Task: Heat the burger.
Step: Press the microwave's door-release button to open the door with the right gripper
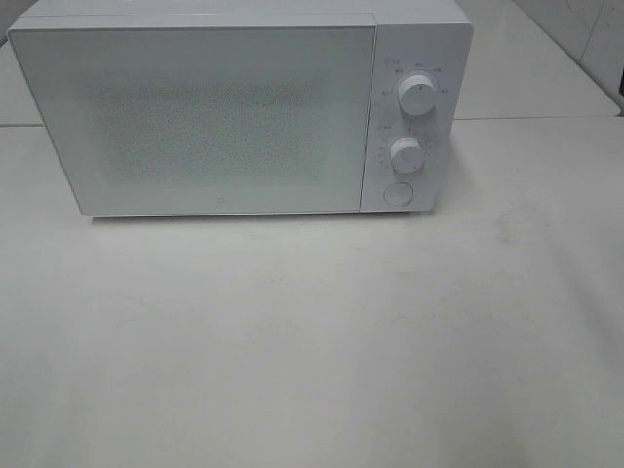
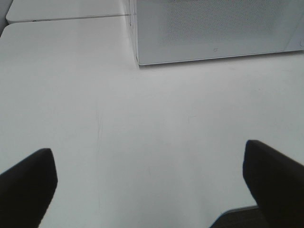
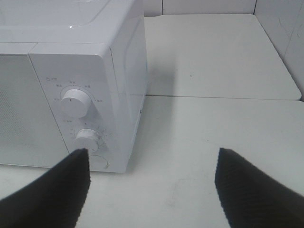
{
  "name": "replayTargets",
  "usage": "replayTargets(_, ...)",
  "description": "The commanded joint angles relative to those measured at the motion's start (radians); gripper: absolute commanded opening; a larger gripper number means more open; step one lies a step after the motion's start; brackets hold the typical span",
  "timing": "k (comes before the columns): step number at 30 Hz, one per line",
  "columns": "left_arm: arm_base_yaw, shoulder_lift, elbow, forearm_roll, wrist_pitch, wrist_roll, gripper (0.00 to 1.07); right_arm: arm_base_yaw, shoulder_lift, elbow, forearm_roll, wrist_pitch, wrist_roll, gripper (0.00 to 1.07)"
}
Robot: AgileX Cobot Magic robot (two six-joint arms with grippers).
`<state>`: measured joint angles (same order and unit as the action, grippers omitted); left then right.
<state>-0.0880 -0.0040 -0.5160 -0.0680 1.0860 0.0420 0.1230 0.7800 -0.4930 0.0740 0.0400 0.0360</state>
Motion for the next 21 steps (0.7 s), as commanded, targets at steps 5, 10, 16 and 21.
replayTargets(5,0.003,-0.016,0.0,-0.005,-0.013,-0.003,1.0,-0.006,0.105,0.118,-0.004,-0.334,-0.005,0.72)
replayTargets(10,0.003,-0.016,0.0,-0.005,-0.013,-0.003,1.0,-0.005,0.202,0.222,-0.004,-0.617,-0.007,0.72)
replayTargets(16,0.003,-0.016,0.0,-0.005,-0.013,-0.003,1.0,-0.002,0.311,0.3,-0.002,-0.84,-0.006,0.72)
replayTargets(21,0.003,-0.016,0.0,-0.005,-0.013,-0.003,1.0,-0.002,0.387,0.322,0.0,-0.919,-0.006,0.72)
